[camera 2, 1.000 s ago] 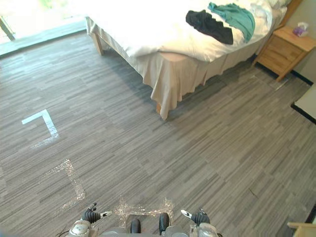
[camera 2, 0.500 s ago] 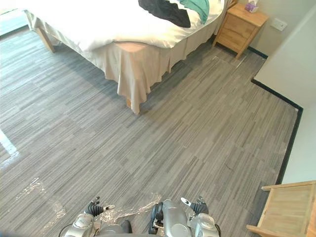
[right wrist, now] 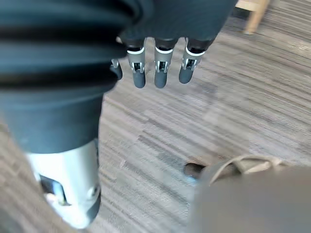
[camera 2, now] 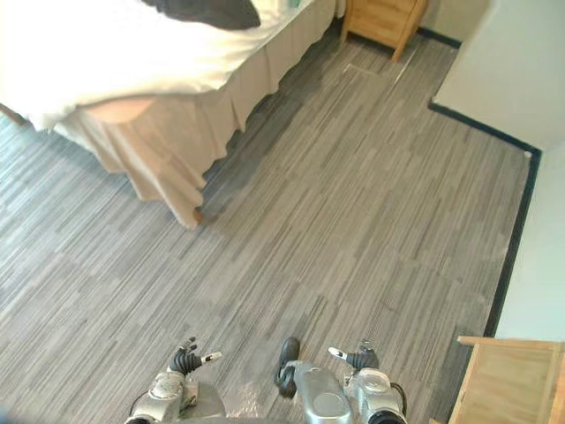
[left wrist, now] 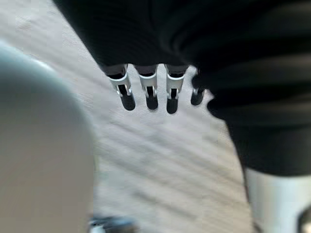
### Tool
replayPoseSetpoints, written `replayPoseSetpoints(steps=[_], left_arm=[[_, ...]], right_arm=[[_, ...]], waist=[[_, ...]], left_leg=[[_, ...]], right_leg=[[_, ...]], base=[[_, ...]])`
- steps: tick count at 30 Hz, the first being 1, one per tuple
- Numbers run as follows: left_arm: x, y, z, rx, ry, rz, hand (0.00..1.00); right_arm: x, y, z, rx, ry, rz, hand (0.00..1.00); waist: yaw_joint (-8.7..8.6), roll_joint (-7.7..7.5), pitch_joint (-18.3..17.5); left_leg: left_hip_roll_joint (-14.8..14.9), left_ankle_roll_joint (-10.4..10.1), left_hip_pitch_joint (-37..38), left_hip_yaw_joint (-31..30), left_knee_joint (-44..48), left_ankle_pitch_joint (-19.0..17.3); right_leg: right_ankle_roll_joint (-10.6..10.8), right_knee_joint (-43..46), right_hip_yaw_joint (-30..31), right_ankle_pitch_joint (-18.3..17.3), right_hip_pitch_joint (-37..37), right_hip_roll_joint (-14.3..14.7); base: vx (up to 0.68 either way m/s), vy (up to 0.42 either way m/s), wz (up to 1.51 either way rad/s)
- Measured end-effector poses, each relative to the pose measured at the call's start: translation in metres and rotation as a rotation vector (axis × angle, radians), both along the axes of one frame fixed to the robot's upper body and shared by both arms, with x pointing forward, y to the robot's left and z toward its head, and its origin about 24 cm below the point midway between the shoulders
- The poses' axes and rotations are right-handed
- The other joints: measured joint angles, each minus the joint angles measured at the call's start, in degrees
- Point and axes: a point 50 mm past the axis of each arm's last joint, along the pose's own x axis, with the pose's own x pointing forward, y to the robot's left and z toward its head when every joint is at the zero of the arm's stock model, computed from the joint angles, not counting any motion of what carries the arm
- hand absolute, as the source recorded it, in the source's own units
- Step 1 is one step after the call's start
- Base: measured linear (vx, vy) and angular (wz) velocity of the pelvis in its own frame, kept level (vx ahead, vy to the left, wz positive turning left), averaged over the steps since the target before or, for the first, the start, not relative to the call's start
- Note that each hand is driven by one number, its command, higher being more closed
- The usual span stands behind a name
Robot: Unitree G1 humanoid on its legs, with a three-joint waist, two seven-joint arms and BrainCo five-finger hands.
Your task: Tidy the bed and pick cloth on bed and put in laundry
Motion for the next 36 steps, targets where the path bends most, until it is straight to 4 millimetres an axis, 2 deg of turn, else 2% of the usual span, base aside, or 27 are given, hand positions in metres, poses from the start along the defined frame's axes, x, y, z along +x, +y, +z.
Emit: replayPoseSetpoints(steps=[2, 4, 6, 7, 8, 9, 11, 12, 13, 14, 15, 16, 18, 19, 20, 22, 23, 26, 28, 29, 30, 31, 32, 33, 34, 35, 36], left_arm=[[0.007, 0.000, 0.005, -0.003, -0.037, 0.023, 0.00], [0.011, 0.001, 0.007, -0.018, -0.055, 0.051, 0.00], [0.018, -0.001, 0.009, -0.023, -0.072, 0.045, 0.00], [0.015, -0.004, 0.008, -0.031, -0.064, 0.042, 0.00], [0.012, -0.007, 0.005, -0.044, -0.044, 0.040, 0.00], [0.014, -0.007, 0.005, -0.043, -0.045, 0.041, 0.00], [0.015, 0.002, 0.006, -0.021, -0.045, 0.041, 0.00], [0.014, 0.003, 0.006, -0.019, -0.041, 0.042, 0.00], [0.011, 0.004, 0.004, -0.021, -0.029, 0.056, 0.00], [0.006, 0.007, 0.003, -0.023, -0.019, 0.076, 0.00], [0.004, 0.009, 0.002, -0.019, -0.013, 0.080, 0.00], [-0.003, 0.012, 0.000, -0.018, 0.002, 0.097, 0.00], [-0.013, 0.012, -0.004, -0.033, 0.027, 0.128, 0.00], [-0.018, 0.012, -0.006, -0.037, 0.040, 0.127, 0.00], [-0.020, 0.014, -0.007, -0.029, 0.052, 0.117, 0.00], [-0.024, 0.016, -0.009, -0.022, 0.076, 0.112, 0.00], [-0.027, 0.016, -0.011, -0.014, 0.096, 0.095, 0.00], [-0.028, 0.019, -0.011, -0.005, 0.097, 0.095, 0.00], [-0.030, 0.019, -0.011, -0.006, 0.102, 0.097, 0.00], [-0.030, 0.019, -0.011, -0.005, 0.102, 0.099, 0.00], [-0.030, 0.021, -0.011, -0.009, 0.099, 0.112, 0.00], [-0.030, 0.022, -0.011, -0.008, 0.098, 0.114, 0.00], [-0.029, 0.024, -0.010, -0.003, 0.096, 0.116, 0.00], [-0.029, 0.028, -0.010, 0.004, 0.091, 0.126, 0.00], [-0.030, 0.027, -0.010, -0.010, 0.091, 0.154, 0.00], [-0.032, 0.020, -0.012, -0.034, 0.090, 0.166, 0.00], [-0.033, 0.019, -0.012, -0.041, 0.090, 0.179, 0.00]], right_arm=[[0.001, 0.003, -0.002, 0.004, 0.020, 0.003, 0.00], [0.004, 0.006, -0.001, 0.012, 0.010, 0.002, 0.00], [0.001, 0.008, -0.002, 0.019, 0.014, -0.005, 0.00], [-0.003, 0.005, -0.003, 0.013, 0.019, -0.008, 0.00], [-0.011, 0.001, -0.005, 0.007, 0.036, -0.018, 0.00], [-0.013, 0.006, -0.007, 0.019, 0.044, -0.018, 0.00], [-0.019, 0.016, -0.010, 0.054, 0.055, -0.037, 0.00], [-0.018, 0.017, -0.010, 0.058, 0.052, -0.042, 0.00], [-0.017, 0.018, -0.009, 0.062, 0.049, -0.039, 0.00], [-0.017, 0.021, -0.010, 0.064, 0.049, -0.022, 0.00], [-0.018, 0.022, -0.010, 0.065, 0.054, -0.013, 0.00], [-0.019, 0.023, -0.010, 0.065, 0.057, -0.007, 0.00], [-0.023, 0.025, -0.012, 0.073, 0.069, -0.008, 0.00], [-0.028, 0.020, -0.013, 0.056, 0.078, -0.006, 0.00], [-0.032, 0.016, -0.013, 0.055, 0.079, -0.028, 0.00], [-0.031, 0.015, -0.012, 0.049, 0.067, -0.027, 0.00], [-0.031, 0.012, -0.011, 0.037, 0.058, -0.026, 0.00], [-0.028, 0.011, -0.009, 0.033, 0.039, -0.029, 0.00], [-0.023, 0.009, -0.007, 0.028, 0.022, -0.027, 0.00], [-0.021, 0.009, -0.007, 0.027, 0.018, -0.025, 0.00], [-0.019, 0.010, -0.006, 0.029, 0.017, -0.017, 0.00], [-0.018, 0.011, -0.006, 0.031, 0.018, -0.011, 0.00], [-0.017, 0.014, -0.006, 0.033, 0.018, 0.004, 0.00], [-0.016, 0.018, -0.007, 0.042, 0.018, 0.017, 0.00], [-0.013, 0.017, -0.006, 0.042, 0.011, 0.023, 0.00], [-0.013, 0.011, -0.005, 0.027, 0.012, 0.027, 0.00], [-0.013, 0.011, -0.004, 0.027, 0.010, 0.028, 0.00]], waist=[[1.75, -0.24, 0.1], [2.42, -0.75, 0.4], [2.90, -1.55, 0.7], [2.91, -0.55, 0.1], [3.10, 0.55, -0.5], [2.87, -0.85, -0.6], [3.07, -3.52, -1.9], [3.30, -3.63, -2.0], [3.58, -3.58, -2.1], [4.12, -3.89, -2.2], [4.35, -4.13, -2.6], [4.62, -4.13, -3.4], [4.58, -3.49, -5.1], [4.59, -3.66, -5.8], [3.89, -4.43, -6.0], [3.26, -4.94, -6.2], [2.74, -4.42, -6.1], [2.84, -3.60, -6.1], [2.89, -2.14, -6.1], [2.88, -2.00, -6.1], [2.91, -2.35, -6.0], [3.00, -2.58, -6.0], [2.93, -3.60, -5.9], [2.94, -4.90, -5.6], [2.73, -3.61, -5.3], [2.91, -2.05, -5.2], [2.82, -1.59, -5.2]], left_leg=[[-3.9, 0.2, -5.3, 0.3, -1.1, -4.7], [-7.1, 0.4, -8.6, 0.9, -8.9, -7.4], [-12.7, 1.4, -10.0, 1.2, -26.2, -6.5], [-13.9, 3.4, -9.9, 2.6, -35.9, -1.4], [-14.0, 10.1, -9.8, 5.3, -40.5, 6.3], [-15.5, 9.7, -9.3, 6.4, -41.1, 6.7], [-17.4, 11.3, -8.8, 16.7, -42.9, 6.7], [-17.3, 12.5, -8.7, 19.4, -42.5, 6.1], [-17.4, 14.8, -7.3, 22.3, -42.0, 4.7], [-18.0, 15.9, -5.4, 22.8, -42.7, 3.8], [-18.4, 15.8, -4.6, 22.8, -43.4, 3.7], [-19.3, 15.5, -2.8, 22.7, -45.6, 3.5], [-19.5, 14.5, -0.1, 22.0, -50.0, 2.5], [-20.4, 14.1, 2.5, 20.0, -53.0, 2.2], [-21.4, 14.3, 5.7, 16.1, -55.0, 1.8], [-22.3, 14.5, 8.0, 12.1, -54.4, 0.6], [-22.0, 14.5, 11.2, 7.2, -54.5, 0.0], [-20.4, 14.0, 13.0, 1.7, -54.6, -0.3], [-17.9, 12.1, 13.4, -3.9, -54.4, -1.1], [-17.4, 11.4, 13.4, -5.1, -54.3, -1.4], [-16.9, 9.9, 13.4, -8.1, -54.1, -2.4], [-16.7, 8.9, 13.3, -9.2, -53.7, -3.0], [-16.6, 7.6, 13.4, -10.8, -53.1, -3.9], [-16.7, 6.1, 13.2, -12.3, -52.4, -5.1], [-14.9, 4.7, 13.4, -13.3, -52.2, -6.1], [-12.2, 4.2, 13.9, -11.7, -52.3, -6.0], [-11.1, 3.5, 14.3, -11.0, -52.7, -5.6]], right_leg=[[0.1, -2.4, 3.1, 0.1, 3.7, -0.3], [0.9, -3.1, 4.9, -0.4, 5.7, -1.5], [3.4, -3.5, 6.0, -2.0, 8.2, -4.3], [4.9, -3.5, 6.0, -2.8, 9.0, -4.5], [6.8, -3.5, 6.7, -5.0, 10.6, -4.5], [7.3, -3.7, 6.5, -5.2, 11.2, -6.0], [10.1, -5.1, 5.6, -3.4, 11.8, -9.2], [10.8, -5.3, 5.6, -2.8, 12.4, -9.5], [11.7, -5.7, 5.7, -1.5, 14.0, -9.5], [11.7, -5.8, 5.7, 0.1, 15.6, -9.6], [11.7, -5.7, 5.7, 1.0, 16.0, -9.6], [12.9, -4.3, 5.7, 2.5, 16.2, -9.7], [13.2, 4.3, 5.6, 2.4, 12.9, -9.7], [14.2, 16.7, 5.3, 2.5, 8.4, -10.8], [18.8, 32.8, 5.2, 6.7, 2.7, -13.8], [16.8, 42.5, 4.3, 2.6, -0.7, -16.3], [13.3, 44.9, 1.2, -2.3, -2.9, -18.0], [12.7, 38.3, 0.3, -5.3, -5.8, -17.9], [13.2, 23.0, 2.7, -4.8, -8.7, -16.4], [13.6, 18.4, 4.2, -4.0, -8.9, -16.1], [14.1, 8.3, 8.5, -0.5, -9.5, -15.7], [14.1, 5.0, 10.2, 1.4, -9.8, -15.7], [14.3, 1.0, 12.3, 3.5, -9.7, -15.8], [14.8, -1.4, 13.8, 6.3, -9.4, -16.3], [14.4, 0.5, 12.3, 8.8, -8.9, -14.7], [12.9, 2.7, 10.8, 6.2, -8.8, -12.8], [12.4, 4.2, 9.8, 4.8, -8.8, -12.2]], base=[[0.45, -0.037, -0.78], [0.37, 0.108, -0.69], [0.38, 0.195, -0.41], [0.42, 0.245, -0.23], [0.36, 0.207, 0.03], [0.53, 0.276, 0.32], [0.42, 0.221, 0.50], [0.29, 0.205, 0.35], [0.29, 0.199, 0.24], [0.28, 0.154, 0.23], [0.26, 0.115, 0.17], [0.28, 0.138, 0.21], [0.22, 0.111, 0.28], [0.31, 0.080, 0.83], [0.40, 0.061, 1.21], [0.45, 0.019, 1.49], [0.33, -0.004, 1.45], [0.35, -0.107, 1.47], [0.31, -0.228, 1.34], [0.34, -0.362, 1.29], [0.30, -0.359, 1.01], [0.31, -0.398, 1.01], [0.18, -0.291, 0.75], [0.25, -0.516, 0.92], [0.31, -0.545, 0.83], [0.30, -0.501, 0.65], [0.28, -0.315, 0.49]])
